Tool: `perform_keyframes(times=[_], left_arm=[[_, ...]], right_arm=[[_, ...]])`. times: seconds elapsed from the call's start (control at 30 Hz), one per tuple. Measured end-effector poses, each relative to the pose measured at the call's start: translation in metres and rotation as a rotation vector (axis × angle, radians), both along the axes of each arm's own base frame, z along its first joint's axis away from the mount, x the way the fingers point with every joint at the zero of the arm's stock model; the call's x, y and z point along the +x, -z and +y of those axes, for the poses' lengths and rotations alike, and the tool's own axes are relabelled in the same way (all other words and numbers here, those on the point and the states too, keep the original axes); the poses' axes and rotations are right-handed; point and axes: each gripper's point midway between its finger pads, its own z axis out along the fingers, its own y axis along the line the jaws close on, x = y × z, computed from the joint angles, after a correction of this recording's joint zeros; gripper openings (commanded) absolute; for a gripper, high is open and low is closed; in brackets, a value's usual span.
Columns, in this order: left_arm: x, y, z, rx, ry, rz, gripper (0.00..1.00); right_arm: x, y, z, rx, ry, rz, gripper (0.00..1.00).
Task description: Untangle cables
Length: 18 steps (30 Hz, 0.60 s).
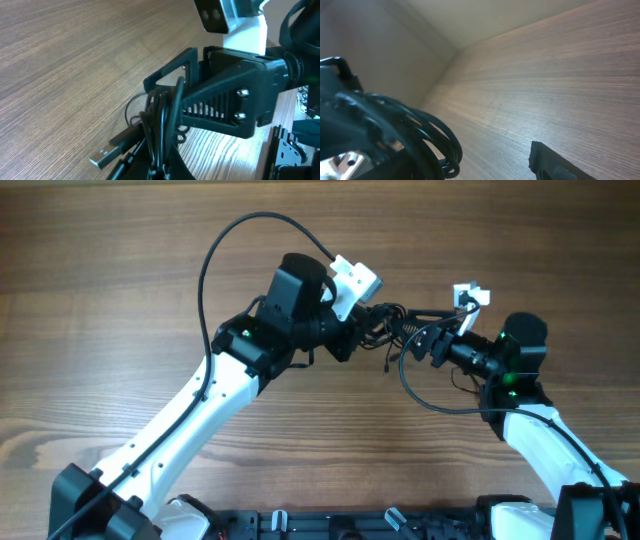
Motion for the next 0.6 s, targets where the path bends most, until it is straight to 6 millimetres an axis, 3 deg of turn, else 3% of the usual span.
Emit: perform_keyframes(times=[0.2, 0.43, 0.47, 0.53, 0.57, 0.6], left_arm=[[-0.01, -0.003, -0.006, -0.032, 0.057, 0.018, 0.04], [-0.026, -0.01, -0.014, -0.088, 0.148, 0.054, 0.04], [-0.029, -0.011, -0.015, -0.097, 0.166, 0.056, 0.04], [-0.037, -0.016, -0.019, -0.126, 0.223, 0.062, 0.04], [-0.04, -0.018, -0.02, -0.137, 0.244, 0.064, 0.04], [-0.043, -0.019, -0.02, -0.145, 0.258, 0.065, 0.04]], right_arm=[[-0.001, 0.0, 0.005, -0.003, -0.003, 0.001, 0.76], [-0.005, -0.009, 0.027, -0.03, -0.049, -0.089, 0.82], [-0.004, -0.011, 0.028, -0.034, -0.052, -0.109, 0.74], [-0.005, -0.019, 0.03, -0.033, -0.063, -0.156, 0.24], [-0.006, -0.023, 0.033, -0.034, -0.079, -0.187, 0.05], [-0.009, -0.029, 0.037, -0.03, -0.103, -0.218, 0.04]])
